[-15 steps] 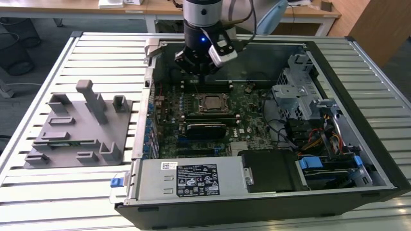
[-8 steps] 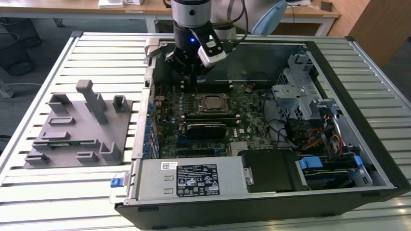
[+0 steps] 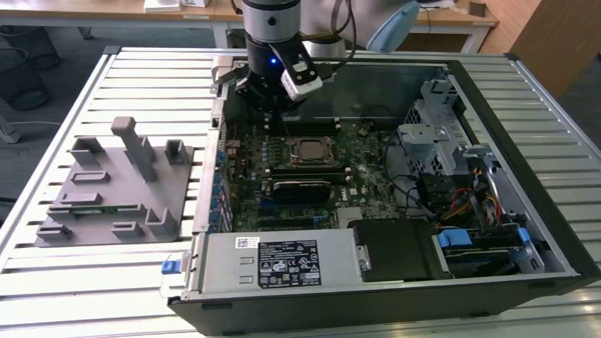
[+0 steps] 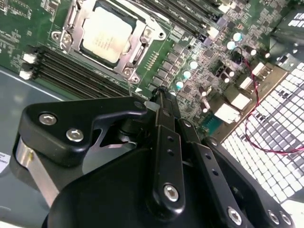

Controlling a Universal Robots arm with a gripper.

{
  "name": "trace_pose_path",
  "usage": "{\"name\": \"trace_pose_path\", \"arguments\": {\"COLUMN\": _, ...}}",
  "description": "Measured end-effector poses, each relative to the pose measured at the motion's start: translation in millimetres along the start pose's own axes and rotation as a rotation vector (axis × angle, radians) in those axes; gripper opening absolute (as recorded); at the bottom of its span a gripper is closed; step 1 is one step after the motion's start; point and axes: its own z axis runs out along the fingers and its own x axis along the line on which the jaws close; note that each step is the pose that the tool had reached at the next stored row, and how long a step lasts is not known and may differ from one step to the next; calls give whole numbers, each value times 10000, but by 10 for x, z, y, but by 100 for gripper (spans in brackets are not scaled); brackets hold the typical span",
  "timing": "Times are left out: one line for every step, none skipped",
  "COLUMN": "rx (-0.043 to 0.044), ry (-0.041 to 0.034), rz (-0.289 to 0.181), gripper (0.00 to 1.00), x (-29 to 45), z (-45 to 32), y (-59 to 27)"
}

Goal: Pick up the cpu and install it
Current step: 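Install the first cpu locking lever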

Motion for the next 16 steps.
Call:
{"name": "trace_pose_path", "arguments": {"rx": 0, "ry": 0, "rz": 0, "gripper": 11, "x": 5, "z": 4, "y": 5}}
{"name": "trace_pose_path", "arguments": {"rx": 0, "ry": 0, "rz": -1, "gripper": 11, "x": 9, "z": 8, "y": 14}}
{"name": "trace_pose_path", "arguments": {"rx": -2, "ry": -2, "rz": 0, "gripper": 11, "x": 11, "z": 13, "y": 30}}
{"name": "trace_pose_path", "arguments": {"rx": -2, "ry": -2, "rz": 0, "gripper": 11, "x": 12, "z": 18, "y": 47}}
{"name": "trace_pose_path", "arguments": {"rx": -1, "ry": -1, "rz": 1, "gripper": 11, "x": 14, "z": 23, "y": 66}}
{"name": "trace_pose_path", "arguments": {"rx": -1, "ry": 0, "rz": 2, "gripper": 11, "x": 15, "z": 27, "y": 85}}
{"name": "trace_pose_path", "arguments": {"rx": -1, "ry": -1, "rz": 1, "gripper": 11, "x": 16, "z": 32, "y": 101}}
{"name": "trace_pose_path", "arguments": {"rx": -1, "ry": -1, "rz": 1, "gripper": 11, "x": 17, "z": 35, "y": 114}}
{"name": "trace_pose_path", "arguments": {"rx": -1, "ry": -1, "rz": 1, "gripper": 11, "x": 17, "z": 39, "y": 124}}
{"name": "trace_pose_path", "arguments": {"rx": -1, "ry": -1, "rz": 1, "gripper": 11, "x": 18, "z": 44, "y": 130}}
{"name": "trace_pose_path", "arguments": {"rx": -2, "ry": -3, "rz": 1, "gripper": 11, "x": 18, "z": 49, "y": 132}}
{"name": "trace_pose_path", "arguments": {"rx": -2, "ry": -2, "rz": 0, "gripper": 11, "x": 18, "z": 51, "y": 134}}
{"name": "trace_pose_path", "arguments": {"rx": -1, "ry": -2, "rz": 0, "gripper": 11, "x": 19, "z": 54, "y": 137}}
{"name": "trace_pose_path", "arguments": {"rx": -1, "ry": -1, "rz": 0, "gripper": 11, "x": 19, "z": 55, "y": 142}}
{"name": "trace_pose_path", "arguments": {"rx": 0, "ry": 0, "rz": 0, "gripper": 11, "x": 20, "z": 57, "y": 149}}
{"name": "trace_pose_path", "arguments": {"rx": 0, "ry": 0, "rz": 0, "gripper": 11, "x": 20, "z": 59, "y": 158}}
